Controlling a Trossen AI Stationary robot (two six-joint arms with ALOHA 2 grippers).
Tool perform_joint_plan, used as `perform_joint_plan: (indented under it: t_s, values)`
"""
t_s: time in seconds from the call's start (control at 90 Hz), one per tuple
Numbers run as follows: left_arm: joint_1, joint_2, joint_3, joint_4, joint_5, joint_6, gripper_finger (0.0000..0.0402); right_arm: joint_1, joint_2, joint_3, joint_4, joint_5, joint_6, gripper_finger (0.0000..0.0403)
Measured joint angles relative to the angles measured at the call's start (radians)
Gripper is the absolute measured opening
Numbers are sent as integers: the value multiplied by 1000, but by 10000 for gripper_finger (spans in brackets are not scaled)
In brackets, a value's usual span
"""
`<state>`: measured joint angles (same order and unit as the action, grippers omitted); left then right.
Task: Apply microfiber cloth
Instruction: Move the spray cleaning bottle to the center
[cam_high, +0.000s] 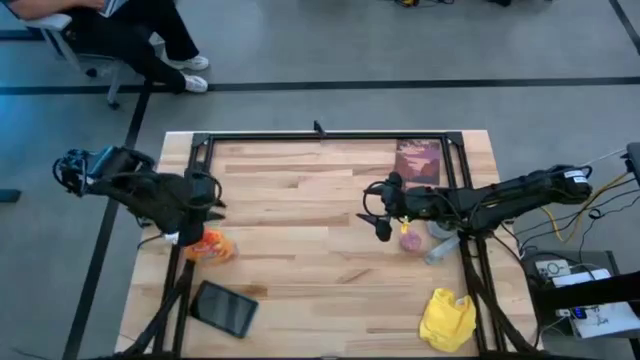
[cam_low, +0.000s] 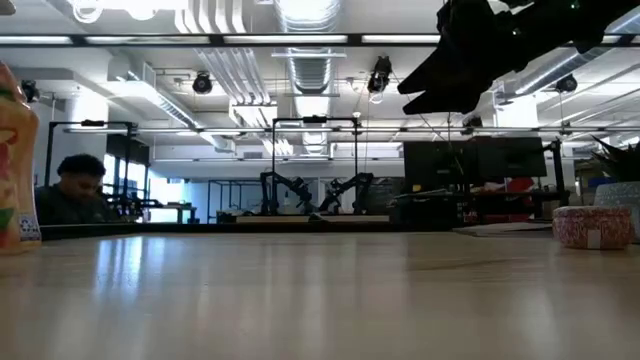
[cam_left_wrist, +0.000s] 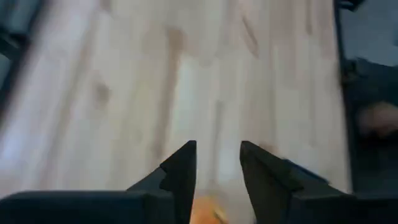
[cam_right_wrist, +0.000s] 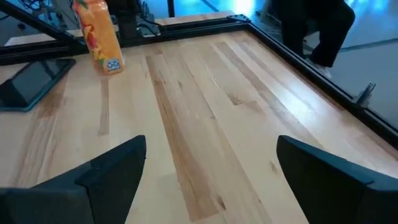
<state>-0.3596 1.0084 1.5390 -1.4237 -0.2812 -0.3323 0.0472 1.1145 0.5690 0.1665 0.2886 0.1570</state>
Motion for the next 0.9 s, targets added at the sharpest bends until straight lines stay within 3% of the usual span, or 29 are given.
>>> perform_joint_plan:
  t_s: [0.144, 0.278, 0.422, 0.6, 0.789, 0.9]
  values:
    - [1, 52, 137, -48, -44, 54, 158, 0, 0, 0, 0, 0, 0, 344]
    - [2, 110, 313, -144, -70, -35, 199, 0, 0, 0, 0, 0, 0, 344]
    - [2, 111, 392, -137, -12, -93, 250, 0, 0, 0, 0, 0, 0, 344]
    - [1, 49, 315, -151, 17, -97, 282, 0, 0, 0, 0, 0, 0, 344]
    - [1, -23, 117, -149, 79, -150, 274, 0, 0, 0, 0, 0, 0, 344]
    - [1, -54, 12, -150, 175, -224, 267, 0, 0, 0, 0, 0, 0, 344]
